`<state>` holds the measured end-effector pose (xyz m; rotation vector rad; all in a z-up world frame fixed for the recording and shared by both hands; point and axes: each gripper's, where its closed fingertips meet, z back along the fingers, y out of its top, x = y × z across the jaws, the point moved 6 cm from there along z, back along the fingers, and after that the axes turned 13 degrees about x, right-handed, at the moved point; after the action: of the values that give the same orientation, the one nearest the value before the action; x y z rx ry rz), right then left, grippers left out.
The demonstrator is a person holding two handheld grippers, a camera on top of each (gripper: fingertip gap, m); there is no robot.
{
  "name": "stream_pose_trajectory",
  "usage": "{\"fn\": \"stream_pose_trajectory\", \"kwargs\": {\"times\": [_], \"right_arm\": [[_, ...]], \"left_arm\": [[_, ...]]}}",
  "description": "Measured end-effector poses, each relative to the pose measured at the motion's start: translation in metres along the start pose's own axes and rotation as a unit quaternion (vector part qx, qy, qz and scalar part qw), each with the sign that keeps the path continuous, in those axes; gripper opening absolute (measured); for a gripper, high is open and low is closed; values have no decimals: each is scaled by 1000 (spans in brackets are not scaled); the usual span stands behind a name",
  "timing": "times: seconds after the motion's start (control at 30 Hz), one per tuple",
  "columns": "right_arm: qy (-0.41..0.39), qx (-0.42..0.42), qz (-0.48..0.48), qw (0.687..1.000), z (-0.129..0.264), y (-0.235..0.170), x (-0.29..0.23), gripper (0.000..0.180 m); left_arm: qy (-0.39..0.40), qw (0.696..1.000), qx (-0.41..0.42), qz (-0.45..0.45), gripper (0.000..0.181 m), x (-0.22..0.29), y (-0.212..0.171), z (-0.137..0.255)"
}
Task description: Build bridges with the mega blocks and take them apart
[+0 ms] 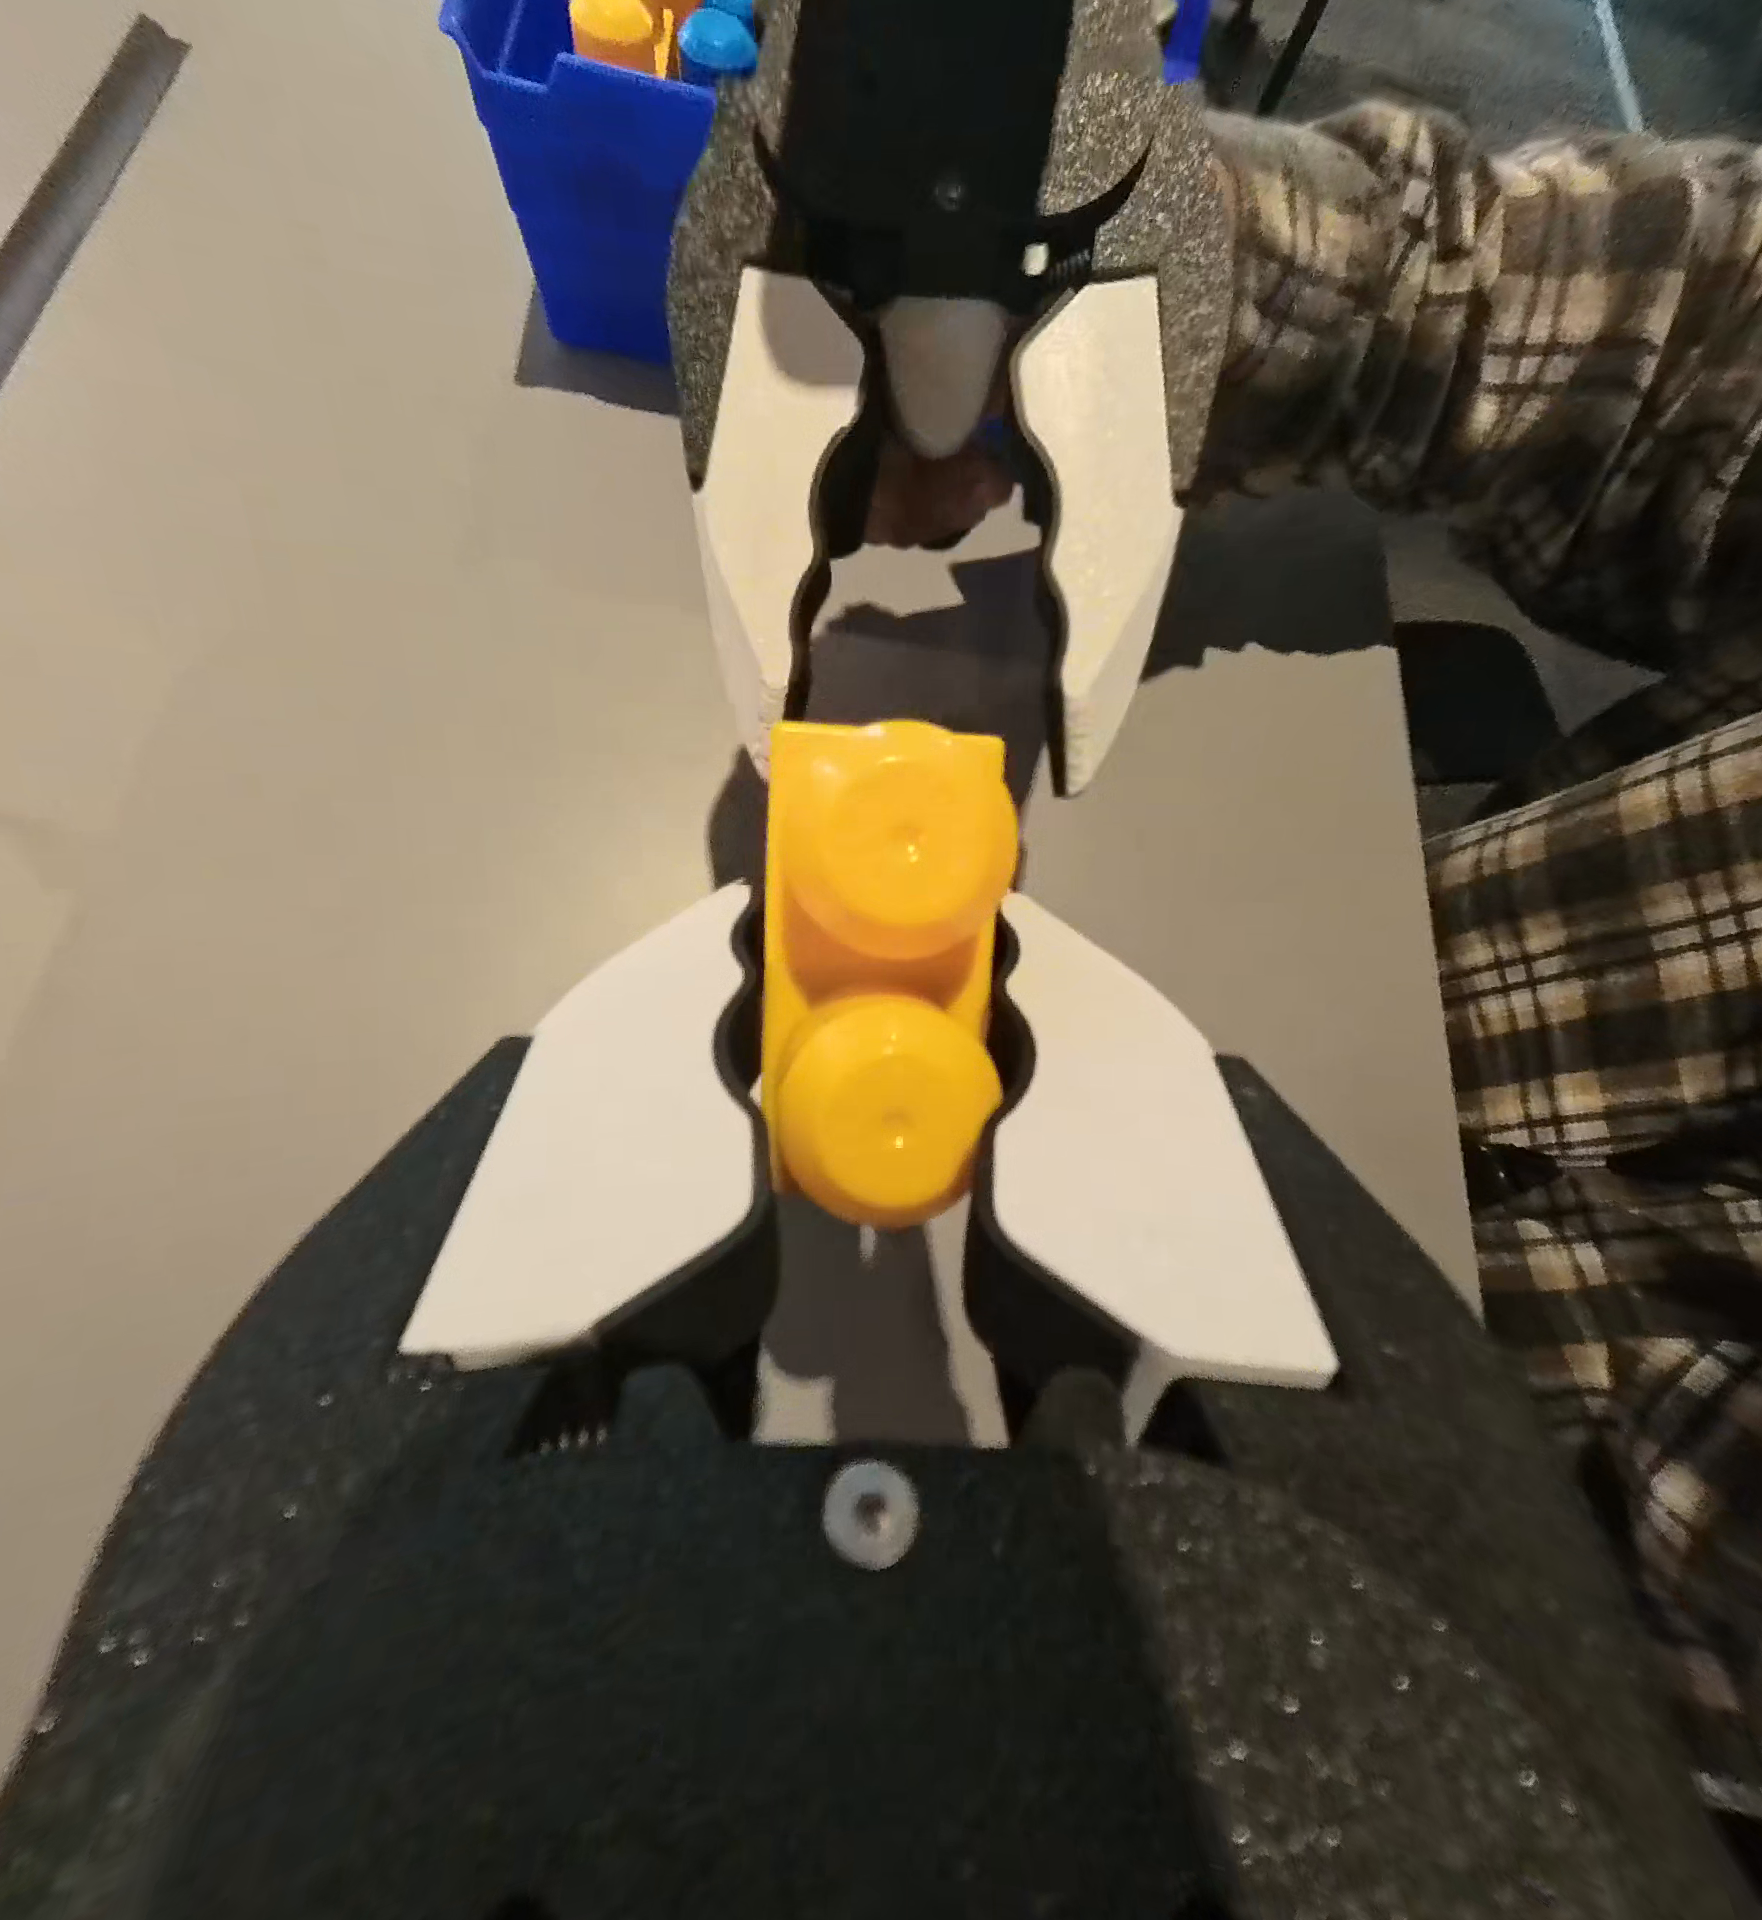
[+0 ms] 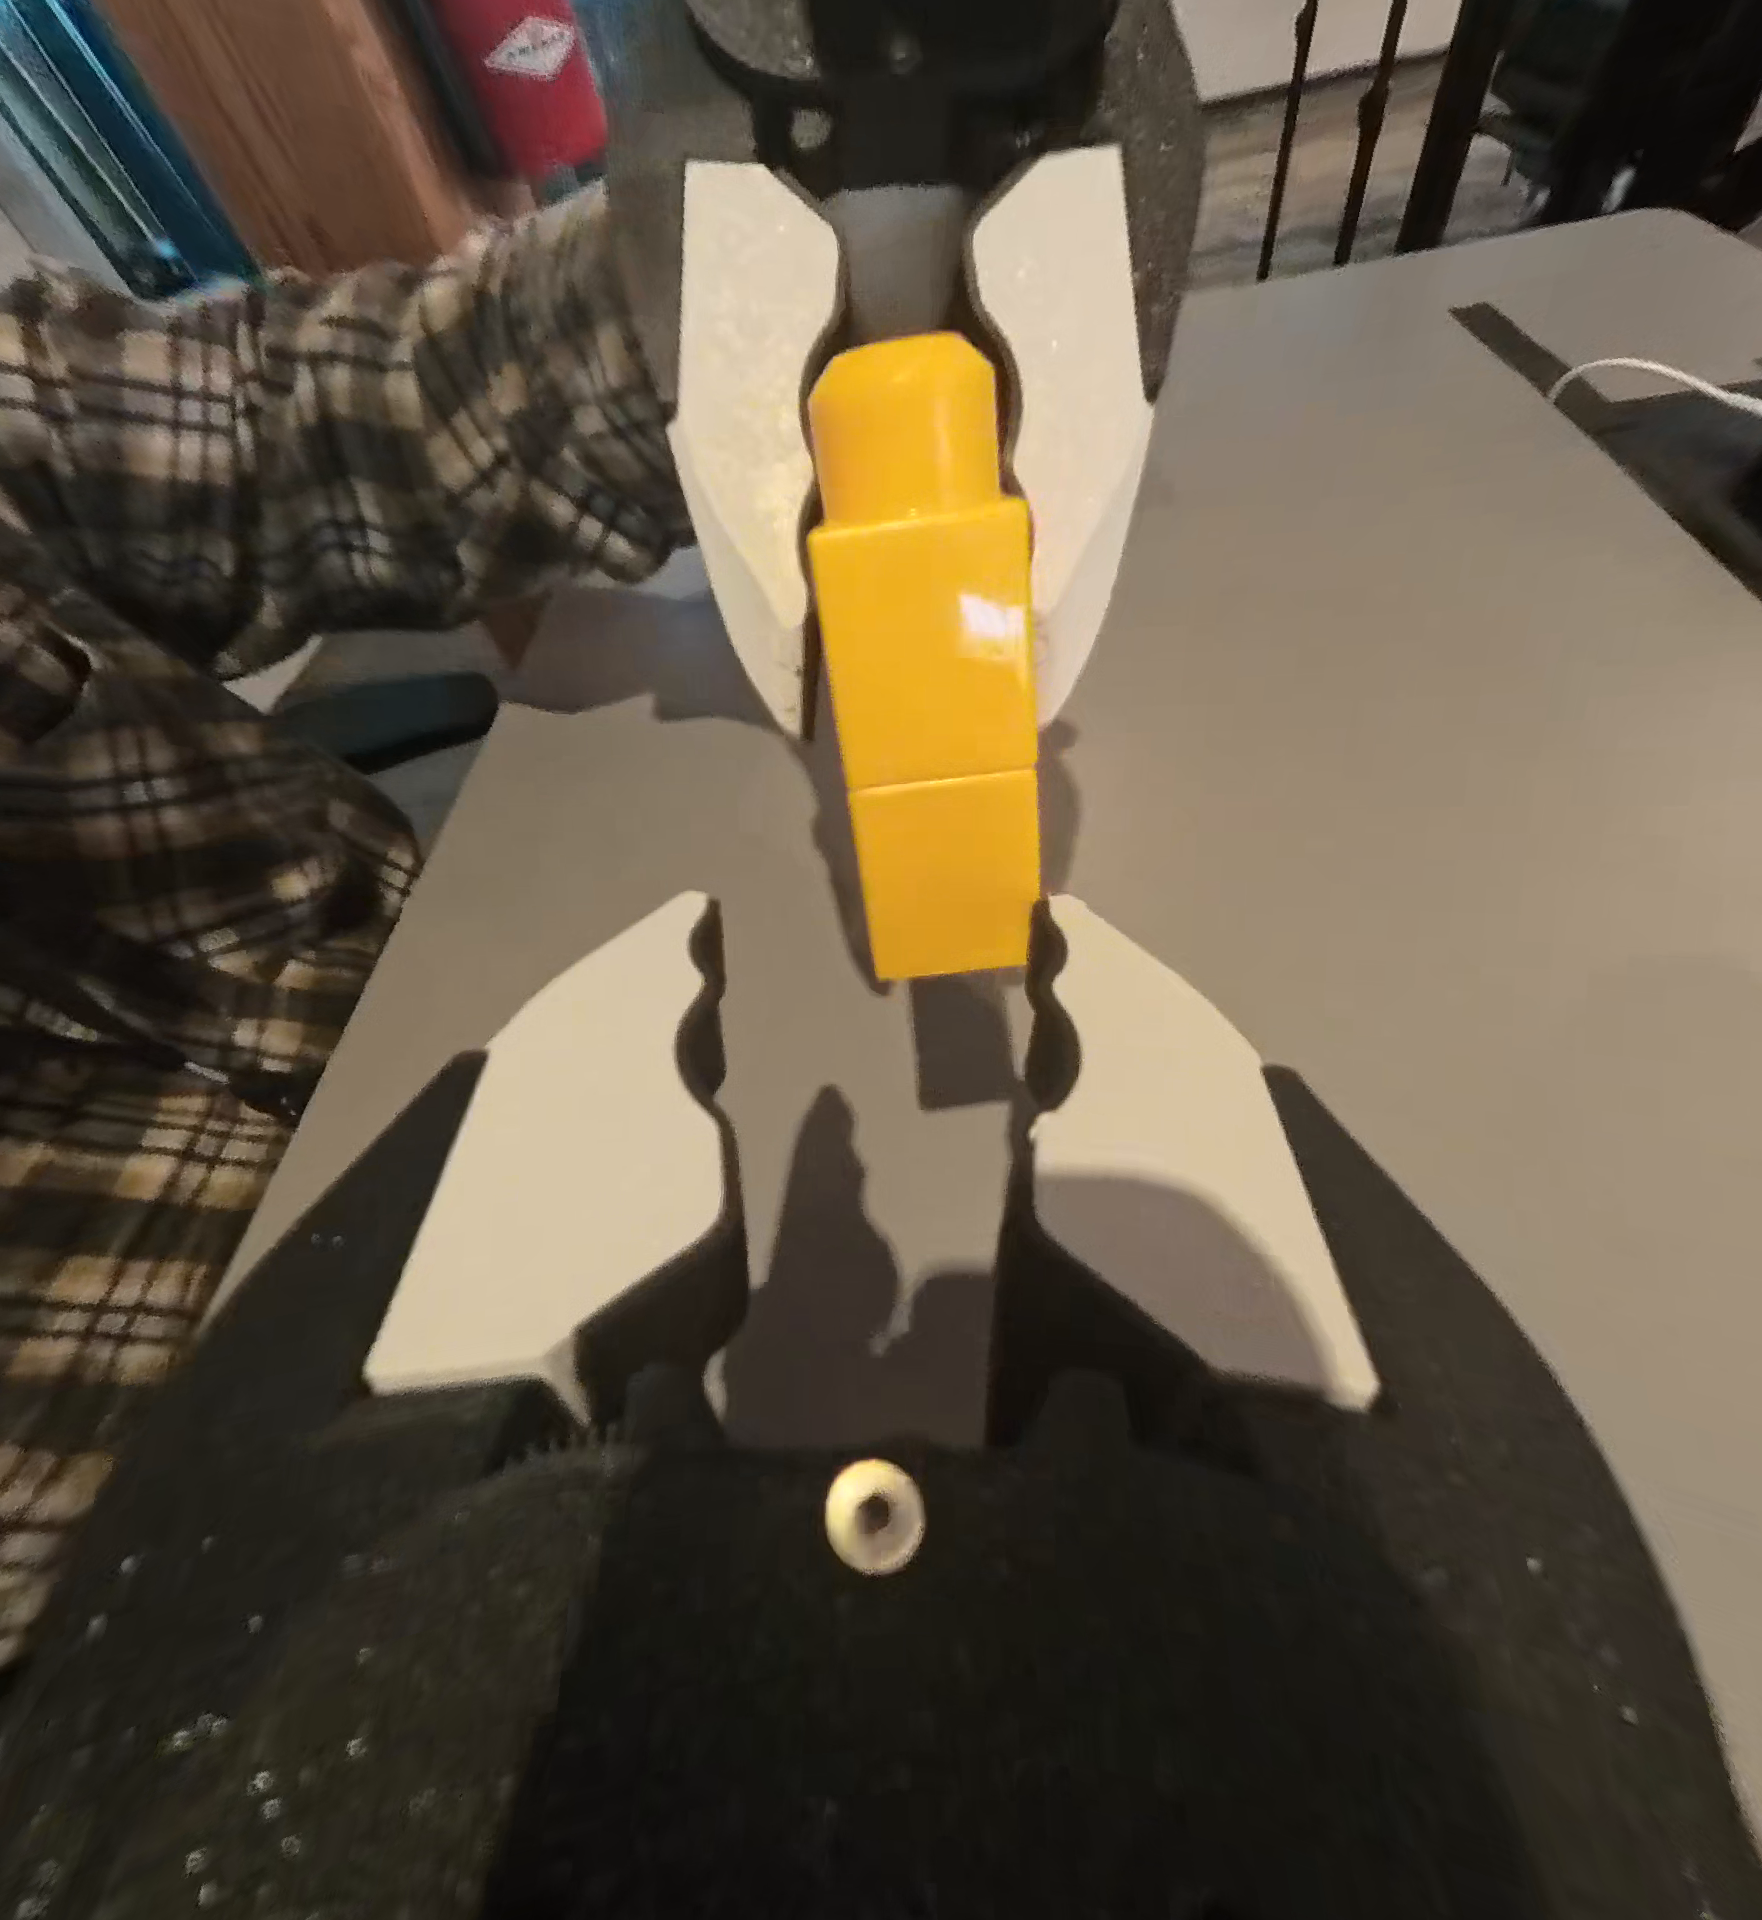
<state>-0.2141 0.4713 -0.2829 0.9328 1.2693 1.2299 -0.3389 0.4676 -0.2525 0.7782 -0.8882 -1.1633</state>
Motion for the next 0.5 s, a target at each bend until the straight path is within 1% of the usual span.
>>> {"fn": "stream_pose_trajectory", "kwargs": {"times": [0.03, 0.17, 0.23, 0.3, 0.33, 0.37, 0.4, 0.47, 0.5], "right_arm": [[2, 10, -7, 1000, 0, -1, 0, 53], [-40, 18, 14, 999, 1, -2, 7, 70], [-25, 25, 16, 999, -3, -1, 4, 68], [-16, 18, 22, 999, -9, -1, 1, 59], [0, 19, 23, 1000, -13, -1, -2, 46], [14, 16, 24, 999, -15, -1, -5, 36], [9, 11, 33, 999, -15, -2, -6, 36], [-4, 32, 47, 998, -13, 0, -7, 36], [-15, 47, 52, 997, -10, 2, -7, 36]], "left_arm": [[-6, 1000, 1, 5, 40, 1, -1, 1], [-15, 1000, -1, 5, 40, 5, -1, -1], [-23, 1000, 1, 8, 39, 8, 2, -3], [-30, 1000, -6, 8, 40, 10, 3, -8], [-33, 999, -7, 6, 40, 12, 4, -10], [-34, 999, -7, 6, 40, 12, 6, -11], [-34, 999, 0, 4, 40, 13, 7, -11], [-38, 999, 37, 5, 40, 13, 11, -9], [-38, 997, 62, 12, 47, 13, 12, -6]]}}
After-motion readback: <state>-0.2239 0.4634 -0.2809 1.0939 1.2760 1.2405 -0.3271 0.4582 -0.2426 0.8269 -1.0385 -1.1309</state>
